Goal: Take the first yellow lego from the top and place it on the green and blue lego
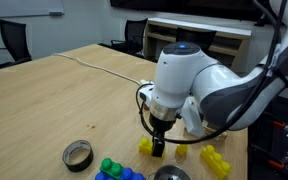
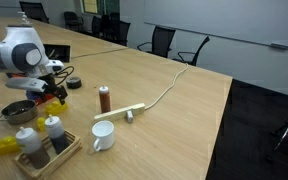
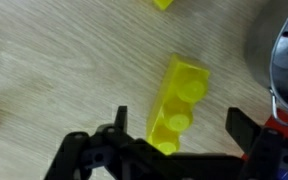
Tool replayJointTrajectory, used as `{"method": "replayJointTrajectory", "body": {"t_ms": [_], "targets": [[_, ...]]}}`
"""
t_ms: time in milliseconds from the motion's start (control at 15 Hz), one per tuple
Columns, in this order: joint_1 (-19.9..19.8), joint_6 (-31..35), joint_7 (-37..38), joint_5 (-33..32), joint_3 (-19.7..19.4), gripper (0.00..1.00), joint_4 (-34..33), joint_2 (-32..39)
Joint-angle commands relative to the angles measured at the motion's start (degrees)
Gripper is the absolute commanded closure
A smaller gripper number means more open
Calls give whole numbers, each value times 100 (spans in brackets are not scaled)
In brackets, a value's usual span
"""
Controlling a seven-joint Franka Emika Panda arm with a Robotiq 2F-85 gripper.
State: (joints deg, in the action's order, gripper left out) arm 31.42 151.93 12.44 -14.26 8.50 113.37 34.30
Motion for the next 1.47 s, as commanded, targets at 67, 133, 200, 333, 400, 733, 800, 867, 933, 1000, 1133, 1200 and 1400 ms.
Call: {"method": "replayJointTrajectory", "body": {"t_ms": [67,133,200,333,400,733,800,867,933,1000,1133,1200,1400], "targets": [[565,-34,542,-447,-494,0,-369,329],[642,-20,618,-466,-565,0,-400,369],[726,5,694,-504,-645,2,-424,395],[875,4,777,-547,-774,27,-477,426],[931,10,813,-556,-820,31,-477,417],[1068,7,1011,-455,-939,68,-454,375],[1070,6,1039,-451,-956,74,-441,363],[1045,-12,1032,-425,-943,75,-428,345],[1038,-31,1047,-419,-954,74,-422,324],[1035,-57,1059,-419,-966,71,-418,292],[1004,-212,1055,-350,-945,70,-408,211],[1022,-279,1090,-350,-965,70,-408,162],[985,-576,1175,-278,-883,73,-435,-32]]}}
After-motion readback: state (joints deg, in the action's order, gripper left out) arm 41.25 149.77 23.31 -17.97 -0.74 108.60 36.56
